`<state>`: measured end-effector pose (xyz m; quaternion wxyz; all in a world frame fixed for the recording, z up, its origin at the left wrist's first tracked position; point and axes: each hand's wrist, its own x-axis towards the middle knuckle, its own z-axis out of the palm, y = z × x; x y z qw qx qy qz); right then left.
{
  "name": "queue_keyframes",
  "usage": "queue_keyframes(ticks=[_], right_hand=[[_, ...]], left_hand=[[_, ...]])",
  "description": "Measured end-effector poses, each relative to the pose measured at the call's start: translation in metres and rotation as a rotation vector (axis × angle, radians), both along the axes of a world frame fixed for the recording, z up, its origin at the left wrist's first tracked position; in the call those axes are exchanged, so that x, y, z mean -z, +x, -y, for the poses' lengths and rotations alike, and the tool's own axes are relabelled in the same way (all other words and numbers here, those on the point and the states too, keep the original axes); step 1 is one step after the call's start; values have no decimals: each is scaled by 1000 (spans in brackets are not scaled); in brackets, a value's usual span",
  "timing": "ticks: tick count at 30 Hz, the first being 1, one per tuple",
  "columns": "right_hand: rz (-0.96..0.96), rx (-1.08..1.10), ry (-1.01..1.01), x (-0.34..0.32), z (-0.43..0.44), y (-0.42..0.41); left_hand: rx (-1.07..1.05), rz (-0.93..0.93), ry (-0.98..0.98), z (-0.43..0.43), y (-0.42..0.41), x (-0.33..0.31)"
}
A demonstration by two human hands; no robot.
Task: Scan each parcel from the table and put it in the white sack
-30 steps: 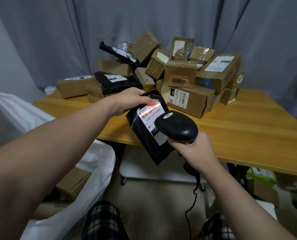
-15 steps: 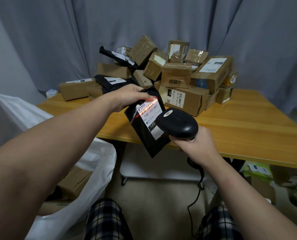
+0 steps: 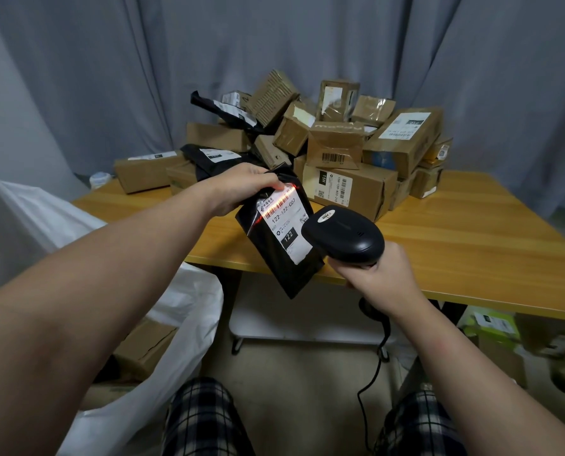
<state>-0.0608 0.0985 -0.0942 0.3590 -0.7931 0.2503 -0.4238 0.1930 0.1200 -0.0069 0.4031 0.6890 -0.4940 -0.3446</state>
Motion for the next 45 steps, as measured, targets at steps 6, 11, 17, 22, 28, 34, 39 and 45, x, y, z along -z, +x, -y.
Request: queue_keyframes(ticks=[6, 11, 17, 22, 28, 34, 39, 45], right_hand=[[-10, -4, -24, -2, 2, 2], [-32, -3, -16, -2, 2, 4], [-44, 19, 6, -3, 0, 4], [-79, 40, -14, -9, -4, 3], [-105, 65, -26, -16, -8, -2], [-168, 111, -81, -23, -10, -2], [-212, 158, -110, -36, -15, 4], [-263, 174, -177, -47, -19, 6]], left_hand=[[-18, -10, -7, 1, 3, 0], [-48, -14, -13, 0, 5, 1], [-77, -9, -10, -2, 9, 2], [-109, -6, -13, -3, 11, 3], [-131, -2, -22, -5, 11, 4], [-187, 17, -37, -7, 6, 2], [-221, 63, -56, -7, 3, 1], [-220, 89, -36, -6, 3, -2]])
